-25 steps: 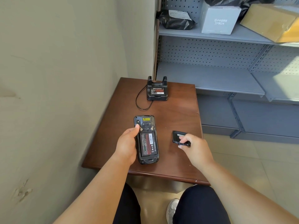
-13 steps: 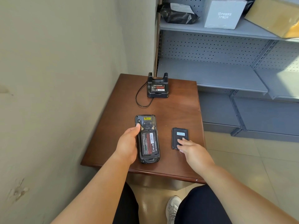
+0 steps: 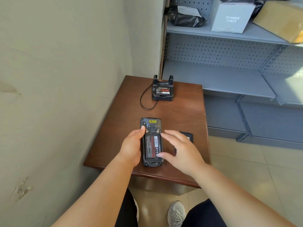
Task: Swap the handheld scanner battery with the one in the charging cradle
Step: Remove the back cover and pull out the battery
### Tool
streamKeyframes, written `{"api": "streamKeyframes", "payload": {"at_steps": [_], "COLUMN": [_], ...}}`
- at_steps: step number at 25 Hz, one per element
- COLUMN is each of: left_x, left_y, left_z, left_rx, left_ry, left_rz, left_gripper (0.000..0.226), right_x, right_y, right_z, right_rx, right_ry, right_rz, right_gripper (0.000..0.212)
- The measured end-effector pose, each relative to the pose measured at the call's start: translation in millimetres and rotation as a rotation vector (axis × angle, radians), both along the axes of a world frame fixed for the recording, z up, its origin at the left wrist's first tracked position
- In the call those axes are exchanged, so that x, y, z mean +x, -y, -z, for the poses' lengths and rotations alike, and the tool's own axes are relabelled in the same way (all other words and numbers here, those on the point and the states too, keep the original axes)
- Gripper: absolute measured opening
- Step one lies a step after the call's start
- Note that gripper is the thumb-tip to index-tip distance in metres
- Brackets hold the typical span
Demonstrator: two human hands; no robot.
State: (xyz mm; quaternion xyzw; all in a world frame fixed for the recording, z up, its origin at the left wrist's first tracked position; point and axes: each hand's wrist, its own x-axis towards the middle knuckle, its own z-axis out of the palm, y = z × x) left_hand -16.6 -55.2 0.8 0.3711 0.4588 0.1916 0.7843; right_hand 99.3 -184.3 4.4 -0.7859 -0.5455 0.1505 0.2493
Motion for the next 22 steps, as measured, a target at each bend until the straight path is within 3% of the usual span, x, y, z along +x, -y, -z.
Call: {"api": "streamKeyframes", "payload": {"at_steps": [3,9,16,22], "left_x": [1,2,5,8], "left_y": [-3,-8,-6,-7], "left_z": [0,-2,-4,-9], "left_rx": [-0.006,-0.032,-0.031,0.001], "left_ry": [0.008,0.013,0.033,0.062], "left_rz": [0.002,0.035,0.027,-0.014], "left_gripper": [0.031,0.031,0.028,0.024], "right_x": [-2,-4,-6,-8], "right_y": [-5,-11,-13,-10], "right_z": [3,8,21,14], "right_rx": [0.035,0.038,0.106,0.22], "right_ry": [0.082,0.213,0.717,0.73], "right_rz": [-0.114,-0.221,-0.301,-0.264], "right_gripper": [0.069,0.058,0.045,0.04]}}
